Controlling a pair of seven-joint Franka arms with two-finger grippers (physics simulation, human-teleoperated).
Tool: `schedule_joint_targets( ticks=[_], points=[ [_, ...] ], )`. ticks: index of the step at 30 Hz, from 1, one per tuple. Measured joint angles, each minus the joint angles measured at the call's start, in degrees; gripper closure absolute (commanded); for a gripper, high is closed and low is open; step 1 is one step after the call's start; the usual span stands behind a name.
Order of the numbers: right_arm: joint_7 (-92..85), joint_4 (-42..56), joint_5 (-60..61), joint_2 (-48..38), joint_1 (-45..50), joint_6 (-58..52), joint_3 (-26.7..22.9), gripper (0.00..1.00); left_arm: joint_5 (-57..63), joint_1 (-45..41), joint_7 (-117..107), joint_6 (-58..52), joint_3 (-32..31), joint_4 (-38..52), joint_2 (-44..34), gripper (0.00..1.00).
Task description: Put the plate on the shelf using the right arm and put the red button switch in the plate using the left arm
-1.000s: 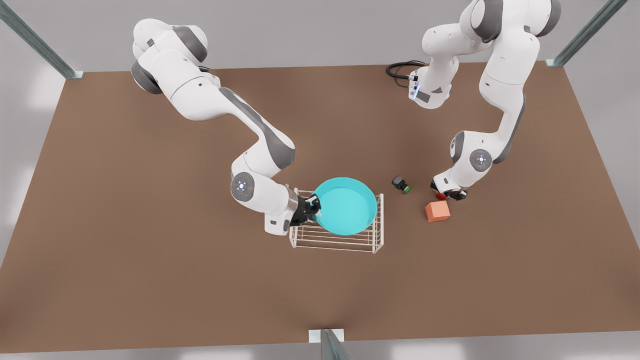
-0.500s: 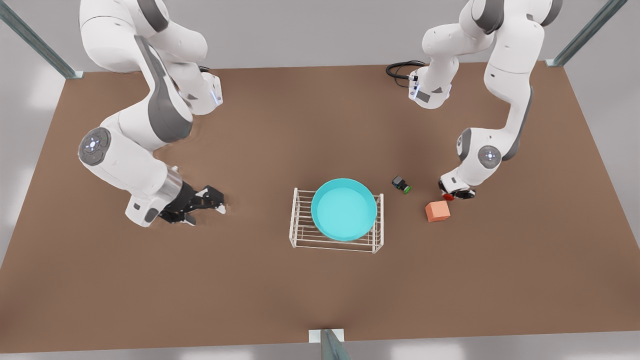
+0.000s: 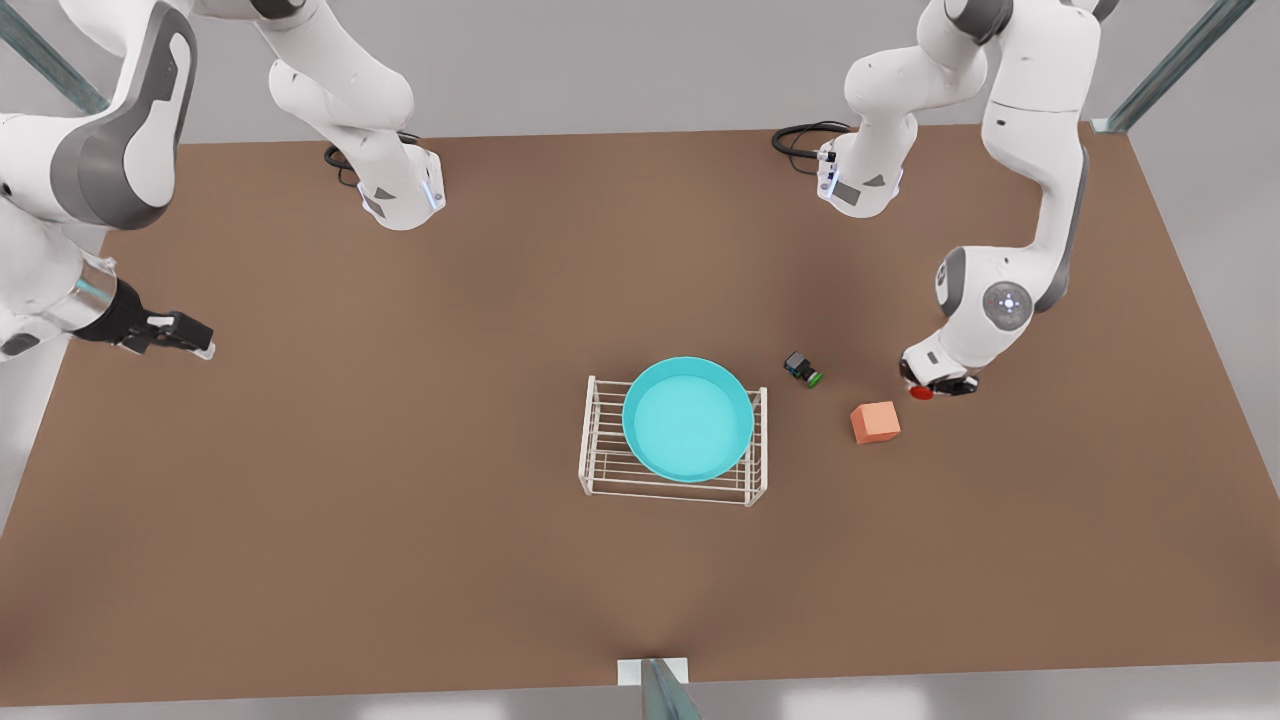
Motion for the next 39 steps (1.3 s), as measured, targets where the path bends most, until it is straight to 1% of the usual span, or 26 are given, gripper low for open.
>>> schedule_joint_targets(
  ticks=[3, 5, 12, 16, 23, 29, 36, 39],
  points=[
    [-0.1, 0.2, -0.4, 0.4, 6.2, -0.2, 0.0, 0.0, -0.2, 0.0, -0.2, -4.1, -0.3, 3.4, -1.5, 0.67],
    [-0.2, 0.5, -0.4, 0.4, 8.0, -0.1, -0.1, 0.0, -0.5, 0.0, -0.3, -6.8, -0.7, 5.4, -2.1, 0.67],
    [-0.3, 0.6, -0.3, 0.4, 3.9, 0.0, -0.2, 0.0, -4.2, -0.6, -1.1, -20.2, -5.7, 18.6, -2.3, 0.67],
    [-0.4, 0.6, -0.3, 0.4, 4.0, 0.1, -0.2, 0.0, -5.4, -1.0, -2.2, -26.9, -8.4, 24.7, -1.4, 0.67],
    [-0.5, 0.6, -0.2, 0.4, 5.1, 0.1, -0.4, 0.0, -7.9, -5.7, -5.7, -36.2, -9.4, 35.0, 0.1, 0.67],
    [-0.5, 0.6, -0.4, 0.4, 4.6, 0.1, -0.3, 0.0, -11.0, -13.1, -11.5, -40.3, -9.4, 41.5, 1.6, 0.67],
    [-0.6, 0.6, -0.4, 0.4, 4.8, 0.2, -0.3, 0.0, -12.2, -18.6, -21.4, -41.9, -9.4, 54.1, 9.9, 0.67],
    [-0.6, 0.6, -0.3, 0.4, 4.8, 0.2, -0.4, 0.0, -12.4, -20.1, -26.0, -42.1, -9.8, 56.6, 11.0, 0.67]
  ],
)
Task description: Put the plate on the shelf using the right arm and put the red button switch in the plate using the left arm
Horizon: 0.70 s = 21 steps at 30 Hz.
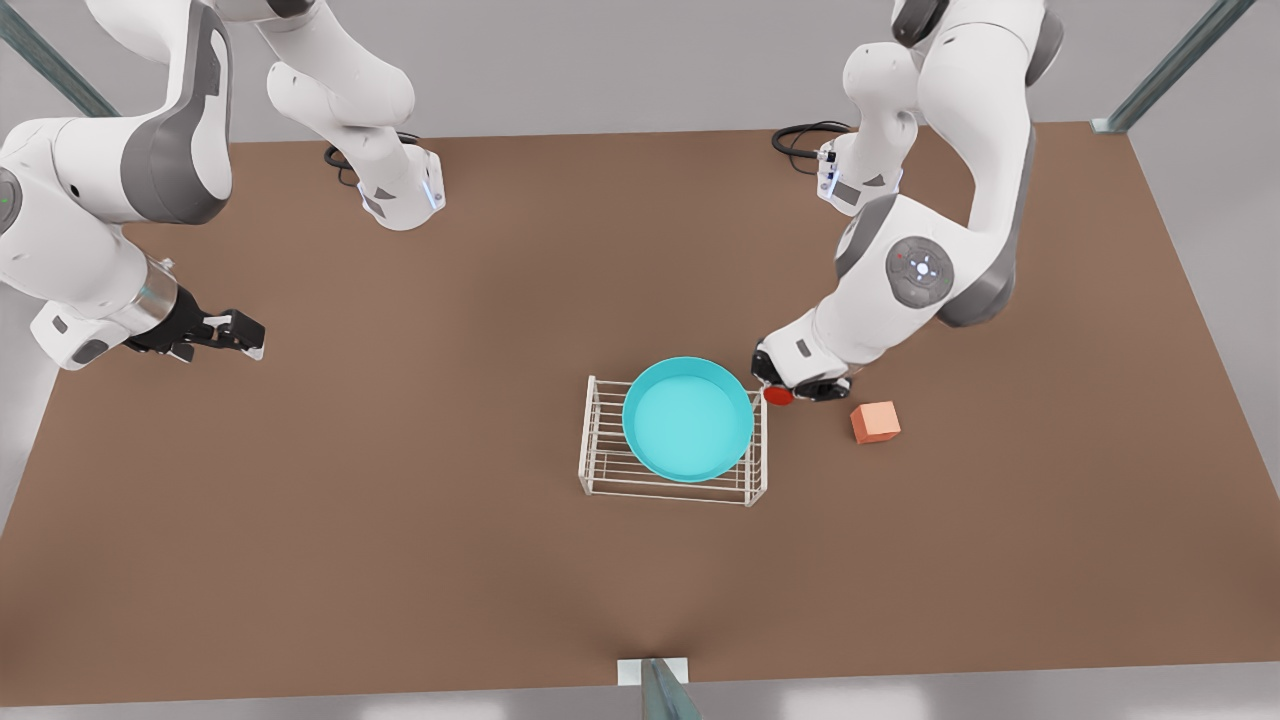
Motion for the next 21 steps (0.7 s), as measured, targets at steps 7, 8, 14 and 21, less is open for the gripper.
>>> schedule_joint_targets(
  ticks=[7, 8, 14, 21],
  points=[
    [0.1, 0.0, 0.1, 0.0, -0.1, 0.0, -0.1, 0.0, -0.1, -5.4, -10.5, 2.4, -0.4, 3.2, 6.0, 0.67],
    [0.2, 0.0, 0.1, 0.0, -0.1, 0.0, -0.1, 0.0, -0.1, -5.9, -11.9, 3.1, -0.4, 3.4, 6.8, 0.67],
    [0.3, 0.1, 0.1, 0.0, -0.1, 0.1, -0.1, 0.0, 0.3, -7.4, -19.6, 8.5, -0.3, 7.6, 12.5, 0.67],
    [0.3, 0.1, 0.0, 0.0, -0.1, 0.1, 0.0, 0.0, 1.3, -9.2, -25.9, 12.0, -0.1, 7.7, 12.8, 0.0]
  ],
)
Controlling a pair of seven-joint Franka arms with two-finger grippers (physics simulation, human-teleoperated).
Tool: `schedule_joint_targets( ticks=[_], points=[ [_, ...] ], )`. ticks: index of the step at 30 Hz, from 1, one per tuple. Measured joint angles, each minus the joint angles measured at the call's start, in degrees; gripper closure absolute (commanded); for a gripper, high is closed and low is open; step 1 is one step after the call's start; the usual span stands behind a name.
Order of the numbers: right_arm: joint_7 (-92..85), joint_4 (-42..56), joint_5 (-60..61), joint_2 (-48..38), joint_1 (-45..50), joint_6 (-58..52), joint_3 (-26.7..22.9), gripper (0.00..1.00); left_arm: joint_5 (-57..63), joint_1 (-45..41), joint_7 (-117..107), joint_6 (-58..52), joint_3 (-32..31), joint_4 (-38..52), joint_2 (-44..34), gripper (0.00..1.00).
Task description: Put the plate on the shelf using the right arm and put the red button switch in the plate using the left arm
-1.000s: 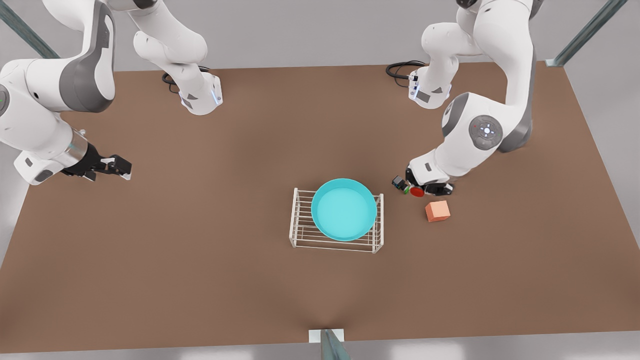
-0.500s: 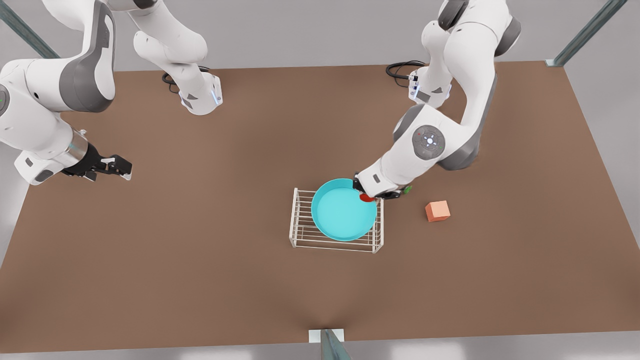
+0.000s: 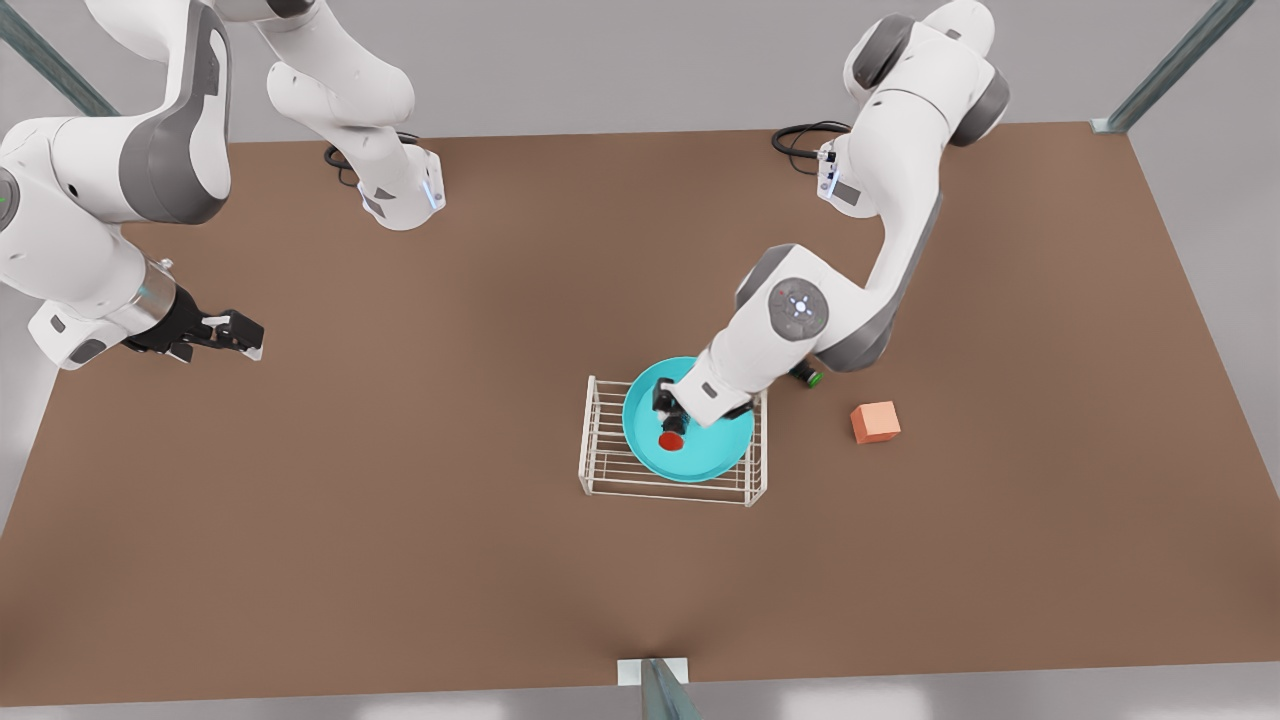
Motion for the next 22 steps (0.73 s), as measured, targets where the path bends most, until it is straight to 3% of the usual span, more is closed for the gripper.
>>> schedule_joint_targets(
  ticks=[4, 7, 11, 15, 19, 22],
  points=[
    [0.0, 0.0, 0.0, 0.0, 0.0, 0.0, 0.0, 0.0, 3.0, 1.2, -2.5, -1.2, 0.0, -0.4, -1.1, 0.0],
    [0.1, 0.0, 0.0, 0.0, 0.0, 0.0, 0.0, 0.0, 5.0, 7.0, -2.7, -5.2, 0.0, -6.2, -6.2, 0.0],
    [0.1, 0.1, 0.0, 0.0, 0.0, 0.0, 0.0, 0.0, 5.9, 15.2, -2.4, -6.6, 0.1, -24.7, -17.2, 0.0],
    [0.1, 0.1, 0.0, 0.0, 0.0, 0.0, 0.0, 0.0, 4.7, 24.5, 0.2, -1.0, 0.5, -45.4, -29.2, 0.0],
    [0.1, 0.1, 0.0, 0.0, 0.0, 0.0, 0.0, 0.0, 2.3, 32.1, 4.8, -0.3, 0.7, -42.6, -30.5, 0.0],
    [0.1, 0.1, 0.0, 0.0, 0.0, 0.0, 0.0, 0.0, 1.5, 32.0, 7.8, -0.5, 0.7, -41.9, -30.3, 0.0]
  ],
)
